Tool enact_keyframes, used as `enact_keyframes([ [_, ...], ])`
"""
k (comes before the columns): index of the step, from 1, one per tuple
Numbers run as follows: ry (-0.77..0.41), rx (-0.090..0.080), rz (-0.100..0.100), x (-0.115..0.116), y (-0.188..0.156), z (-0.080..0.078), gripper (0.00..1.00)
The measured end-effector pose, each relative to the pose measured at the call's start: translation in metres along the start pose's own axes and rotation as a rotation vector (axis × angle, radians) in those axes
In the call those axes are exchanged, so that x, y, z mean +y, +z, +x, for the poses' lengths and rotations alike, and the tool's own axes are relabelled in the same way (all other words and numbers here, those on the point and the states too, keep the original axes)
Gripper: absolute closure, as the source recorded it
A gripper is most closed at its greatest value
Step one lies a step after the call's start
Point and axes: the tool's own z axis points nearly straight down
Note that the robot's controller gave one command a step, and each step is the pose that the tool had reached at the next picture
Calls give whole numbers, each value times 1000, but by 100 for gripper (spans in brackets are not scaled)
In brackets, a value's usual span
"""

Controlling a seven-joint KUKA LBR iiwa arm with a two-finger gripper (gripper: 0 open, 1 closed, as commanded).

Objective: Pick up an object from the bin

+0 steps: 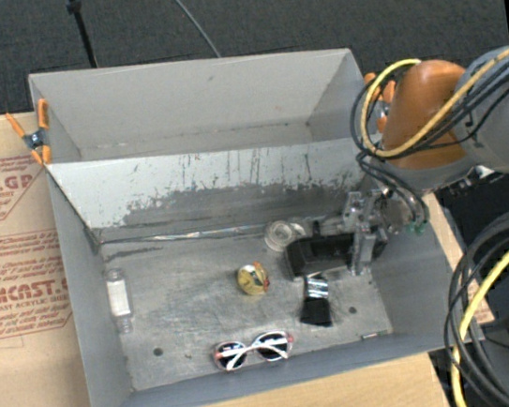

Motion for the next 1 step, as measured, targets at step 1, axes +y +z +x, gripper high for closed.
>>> enact_keyframes([
  [1, -1, -1, 1, 0, -8, 0, 100],
])
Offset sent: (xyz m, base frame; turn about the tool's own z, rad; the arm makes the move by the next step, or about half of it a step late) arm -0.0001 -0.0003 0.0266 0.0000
